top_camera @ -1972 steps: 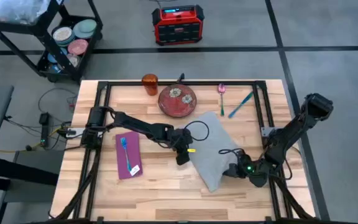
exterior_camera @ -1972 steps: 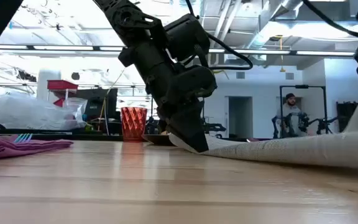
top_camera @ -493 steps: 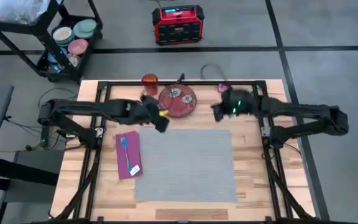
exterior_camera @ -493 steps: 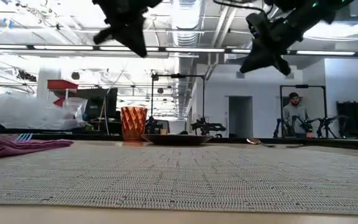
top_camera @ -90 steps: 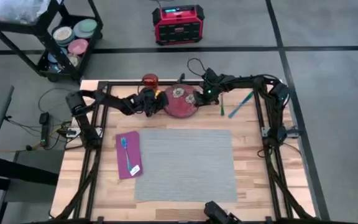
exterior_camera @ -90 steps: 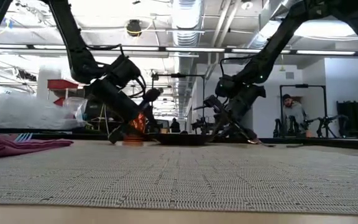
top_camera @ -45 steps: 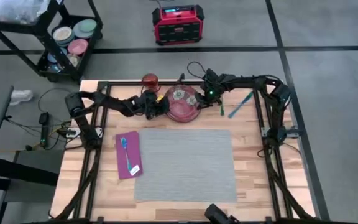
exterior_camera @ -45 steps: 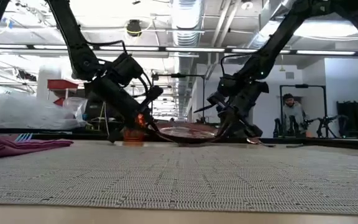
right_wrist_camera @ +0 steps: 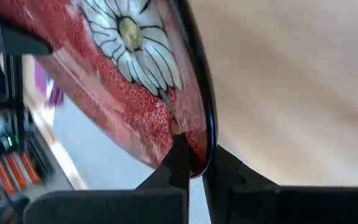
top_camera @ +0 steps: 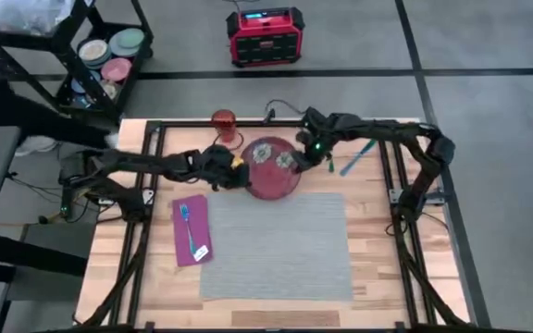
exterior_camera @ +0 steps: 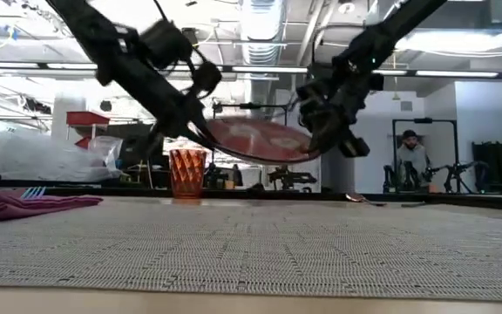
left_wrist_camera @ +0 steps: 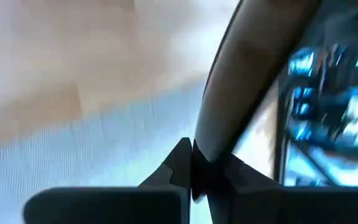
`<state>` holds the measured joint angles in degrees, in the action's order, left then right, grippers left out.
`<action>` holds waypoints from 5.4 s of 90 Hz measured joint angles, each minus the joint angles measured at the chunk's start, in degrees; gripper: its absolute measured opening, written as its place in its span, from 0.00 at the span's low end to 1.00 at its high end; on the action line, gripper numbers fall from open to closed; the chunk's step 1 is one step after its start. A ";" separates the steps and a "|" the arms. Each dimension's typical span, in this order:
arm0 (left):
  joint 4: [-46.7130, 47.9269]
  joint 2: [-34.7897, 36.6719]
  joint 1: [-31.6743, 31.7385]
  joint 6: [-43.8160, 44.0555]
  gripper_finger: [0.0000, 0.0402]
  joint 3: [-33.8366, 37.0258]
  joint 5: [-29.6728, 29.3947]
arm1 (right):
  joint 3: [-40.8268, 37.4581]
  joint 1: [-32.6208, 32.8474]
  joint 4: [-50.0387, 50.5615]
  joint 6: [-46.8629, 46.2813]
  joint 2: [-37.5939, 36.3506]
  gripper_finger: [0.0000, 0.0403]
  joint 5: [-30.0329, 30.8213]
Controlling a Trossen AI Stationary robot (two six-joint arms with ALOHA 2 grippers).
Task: Set table place
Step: Put the red plate on the left of the gray placemat
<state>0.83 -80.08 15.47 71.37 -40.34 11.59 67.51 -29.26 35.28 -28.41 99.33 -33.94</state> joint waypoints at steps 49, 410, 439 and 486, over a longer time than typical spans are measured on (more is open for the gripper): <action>11.95 4.93 -19.25 6.83 0.00 -0.31 -3.36 | 0.00 16.28 0.85 -3.86 0.13 0.00 -1.06; 37.82 27.37 -46.78 9.84 0.17 -5.03 -41.19 | -7.39 24.74 -37.53 -10.78 12.57 0.31 1.19; 38.89 27.37 -46.75 9.69 0.17 -5.01 -41.19 | -6.71 25.30 -38.92 -11.89 15.89 0.30 0.62; 39.39 27.37 -46.75 9.84 0.17 -4.96 -41.15 | -0.28 24.58 -30.84 -10.55 18.52 0.02 -2.97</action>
<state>40.22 -52.71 -31.29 81.21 -45.30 -29.56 67.23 -4.68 4.44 -38.96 117.85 -36.91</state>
